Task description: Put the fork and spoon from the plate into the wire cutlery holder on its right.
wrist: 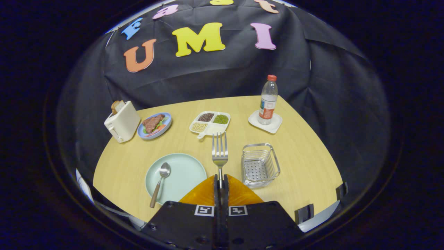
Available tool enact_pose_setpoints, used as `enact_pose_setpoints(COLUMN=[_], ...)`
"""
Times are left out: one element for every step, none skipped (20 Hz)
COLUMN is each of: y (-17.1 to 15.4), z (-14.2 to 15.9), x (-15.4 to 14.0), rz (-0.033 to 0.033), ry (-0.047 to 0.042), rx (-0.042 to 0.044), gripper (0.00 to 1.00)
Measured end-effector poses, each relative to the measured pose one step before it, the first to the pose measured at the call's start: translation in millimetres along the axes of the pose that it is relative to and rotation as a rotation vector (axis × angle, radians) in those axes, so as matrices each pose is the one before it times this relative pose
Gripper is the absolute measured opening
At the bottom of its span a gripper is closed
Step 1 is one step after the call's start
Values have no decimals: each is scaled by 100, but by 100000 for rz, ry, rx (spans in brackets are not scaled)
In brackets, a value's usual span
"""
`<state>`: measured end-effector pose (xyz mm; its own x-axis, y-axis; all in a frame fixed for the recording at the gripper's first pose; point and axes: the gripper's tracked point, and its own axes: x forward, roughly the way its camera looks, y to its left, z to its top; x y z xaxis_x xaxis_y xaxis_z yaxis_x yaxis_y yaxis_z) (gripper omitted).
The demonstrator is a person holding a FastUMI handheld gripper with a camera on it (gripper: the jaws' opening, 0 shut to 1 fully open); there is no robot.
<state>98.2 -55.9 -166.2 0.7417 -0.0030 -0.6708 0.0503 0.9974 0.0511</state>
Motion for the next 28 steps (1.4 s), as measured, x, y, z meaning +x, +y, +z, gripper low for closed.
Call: enact_pose_setpoints(y=[-804,-738,-771,-671,-746,-538,-417,-260,-333,-404,-196,-222,-261,-211,-54,-169,-41,46,-62,-9,14,33,210,221,-96,-17,567,129], z=[118,185,-41,76,-58,-58,-59,28,8,-141,-44,-93,-53,-78,43,8,68,148,77,2,69,231,394,129,273,379,396,351], x=[-92,-6,127,185,144,393,332,466,470,487,447,400,444,392,289,97,25,223,68,17,-155,62,-303,-458,-360,-474,-518,-620], rz=[-512,-444,-618,-480,-639,-299,117,294,-43,-224,35,-98,-82,-179,-28,-41,436,71,-64,19,422,238,968,932,-943,-502,1476,-62], ry=[17,34,164,215,343,739,987,816,1019,1251,1018,906,1056,605,386,268,209,-140,-56,21,-374,-763,-1511,-1204,-1941,-1965,-1898,-2440], rx=[685,901,557,599,613,732,600,667,557,318,309,124,312,100,81,-146,174,259,-9,169,468,409,727,59,-284,15,-331,-665], gripper=[0,0,0,0,0,0,0,1,0,1,1,1,1,1,1,1,1,2,3,3,3,7,9,10,21,32,44,55])
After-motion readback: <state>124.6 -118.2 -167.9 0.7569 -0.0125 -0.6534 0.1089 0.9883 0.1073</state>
